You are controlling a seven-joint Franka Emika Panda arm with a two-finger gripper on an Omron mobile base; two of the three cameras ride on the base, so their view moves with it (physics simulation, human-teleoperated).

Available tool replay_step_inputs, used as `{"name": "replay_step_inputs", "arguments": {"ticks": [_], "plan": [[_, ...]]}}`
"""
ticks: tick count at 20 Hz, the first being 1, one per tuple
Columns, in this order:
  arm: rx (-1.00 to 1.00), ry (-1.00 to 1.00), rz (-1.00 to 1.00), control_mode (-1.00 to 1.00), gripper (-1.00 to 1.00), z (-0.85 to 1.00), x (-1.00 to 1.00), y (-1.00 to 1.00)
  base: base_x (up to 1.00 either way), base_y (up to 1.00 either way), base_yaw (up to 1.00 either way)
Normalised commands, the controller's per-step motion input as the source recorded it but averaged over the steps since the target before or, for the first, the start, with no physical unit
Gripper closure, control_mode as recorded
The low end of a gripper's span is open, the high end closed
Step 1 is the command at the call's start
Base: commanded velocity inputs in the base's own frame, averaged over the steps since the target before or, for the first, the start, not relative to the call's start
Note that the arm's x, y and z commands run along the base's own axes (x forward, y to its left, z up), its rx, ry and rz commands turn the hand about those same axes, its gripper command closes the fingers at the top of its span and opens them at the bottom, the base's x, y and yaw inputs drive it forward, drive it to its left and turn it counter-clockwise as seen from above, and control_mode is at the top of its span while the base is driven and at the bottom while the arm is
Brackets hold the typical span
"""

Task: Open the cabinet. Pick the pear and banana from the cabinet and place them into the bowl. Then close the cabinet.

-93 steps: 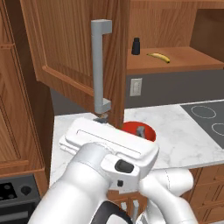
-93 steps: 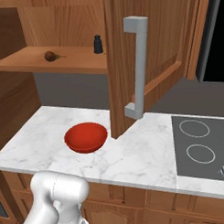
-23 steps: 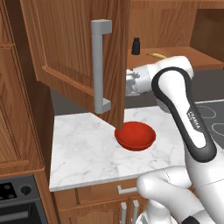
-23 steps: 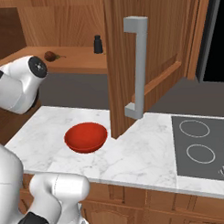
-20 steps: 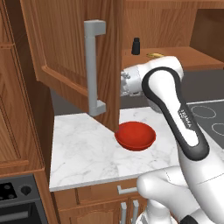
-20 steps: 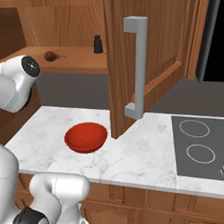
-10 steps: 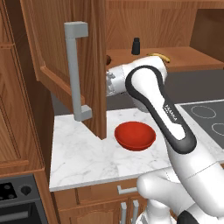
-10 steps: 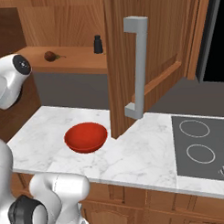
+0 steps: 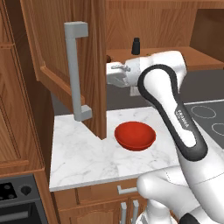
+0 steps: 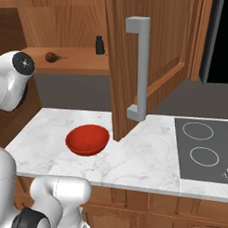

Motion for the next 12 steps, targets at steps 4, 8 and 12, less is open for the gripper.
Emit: {"name": "replay_step_inputs", "arguments": {"ticks": [4, 8, 12], "plan": [[-0.11, -0.04, -0.33, -1.0, -1.0, 0.17, 0.0, -0.37, 0.0, 0.0, 0.0], [-0.13, 0.0, -0.36, -1.0, -1.0, 0.1, 0.03, -0.31, 0.0, 0.0, 0.0], [-0.1, 0.0, -0.36, -1.0, -1.0, 0.05, 0.16, -0.36, 0.0, 0.0, 0.0]]}}
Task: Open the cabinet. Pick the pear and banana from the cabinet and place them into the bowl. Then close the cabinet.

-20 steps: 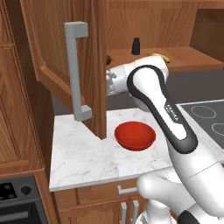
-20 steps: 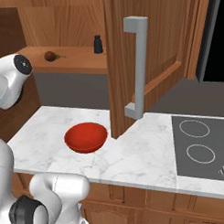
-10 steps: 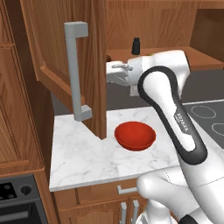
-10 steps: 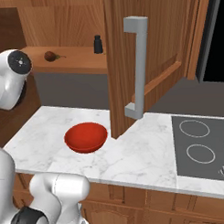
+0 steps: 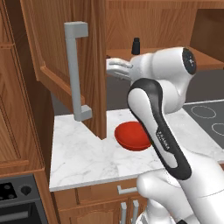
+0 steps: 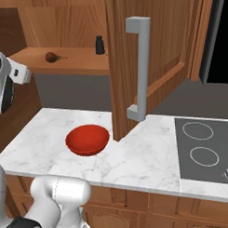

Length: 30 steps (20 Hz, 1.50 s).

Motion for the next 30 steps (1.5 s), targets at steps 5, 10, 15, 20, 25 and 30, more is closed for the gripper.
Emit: {"name": "replay_step_inputs", "arguments": {"ticks": [5, 10, 15, 20, 25, 30], "plan": [[-0.01, 0.04, -0.07, -1.0, -1.0, 0.03, 0.34, -0.35, 0.0, 0.0, 0.0], [0.01, 0.04, 0.04, -1.0, -1.0, 0.0, 0.57, -0.39, 0.0, 0.0, 0.0], [0.0, 0.0, 0.01, -1.0, -1.0, 0.0, 0.76, -0.2, 0.0, 0.0, 0.0], [0.0, 0.0, 0.0, -1.0, -1.0, 0.0, 0.82, -0.01, 0.0, 0.0, 0.0], [0.0, 0.0, 0.0, -1.0, -1.0, 0.0, 0.83, 0.0, 0.0, 0.0, 0.0], [-0.01, 0.03, 0.0, -1.0, -1.0, 0.0, 0.72, 0.0, 0.0, 0.0, 0.0]]}}
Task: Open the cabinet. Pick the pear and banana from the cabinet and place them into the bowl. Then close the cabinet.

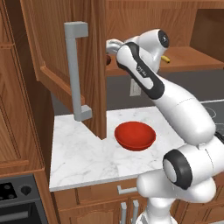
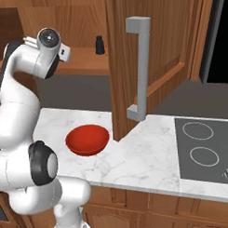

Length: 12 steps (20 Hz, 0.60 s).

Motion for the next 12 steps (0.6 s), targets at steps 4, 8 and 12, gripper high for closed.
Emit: {"name": "replay_step_inputs", "arguments": {"ticks": [4, 8, 12], "plan": [[-0.08, 0.04, 0.0, -1.0, -1.0, -0.05, 0.51, 0.0, 0.0, 0.0, 0.0], [-0.06, 0.05, 0.0, -1.0, -1.0, -0.03, 0.1, 0.0, 0.0, 0.0, 0.0], [-0.08, 0.03, 0.0, -1.0, -1.0, -0.11, 0.09, 0.01, 0.0, 0.0, 0.0]]}}
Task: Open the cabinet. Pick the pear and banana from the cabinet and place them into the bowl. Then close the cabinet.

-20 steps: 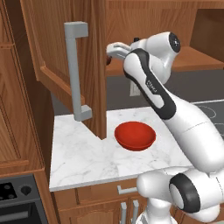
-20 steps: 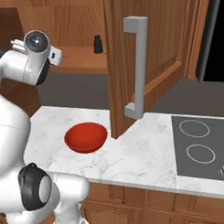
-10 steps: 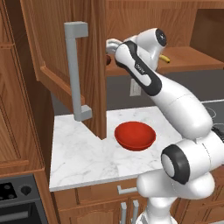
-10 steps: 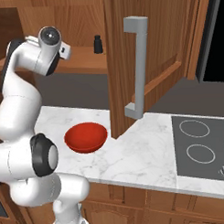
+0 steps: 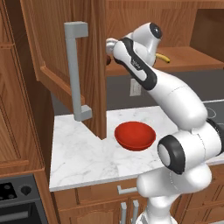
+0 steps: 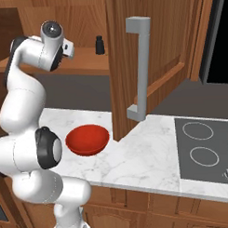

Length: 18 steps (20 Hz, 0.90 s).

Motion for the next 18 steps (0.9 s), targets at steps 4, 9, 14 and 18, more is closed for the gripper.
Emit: {"name": "replay_step_inputs", "arguments": {"ticks": [4, 9, 14, 18], "plan": [[-0.07, 0.03, 0.0, -1.0, -1.0, -0.12, 0.05, 0.08, 0.0, 0.0, 0.0], [-0.02, 0.01, 0.0, -1.0, -1.0, -0.06, 0.08, 0.09, 0.0, 0.0, 0.0], [0.0, 0.0, 0.0, -1.0, -1.0, -0.05, 0.17, 0.1, 0.0, 0.0, 0.0], [0.0, 0.0, 0.0, -1.0, -1.0, -0.19, 0.11, 0.04, 0.0, 0.0, 0.0]]}}
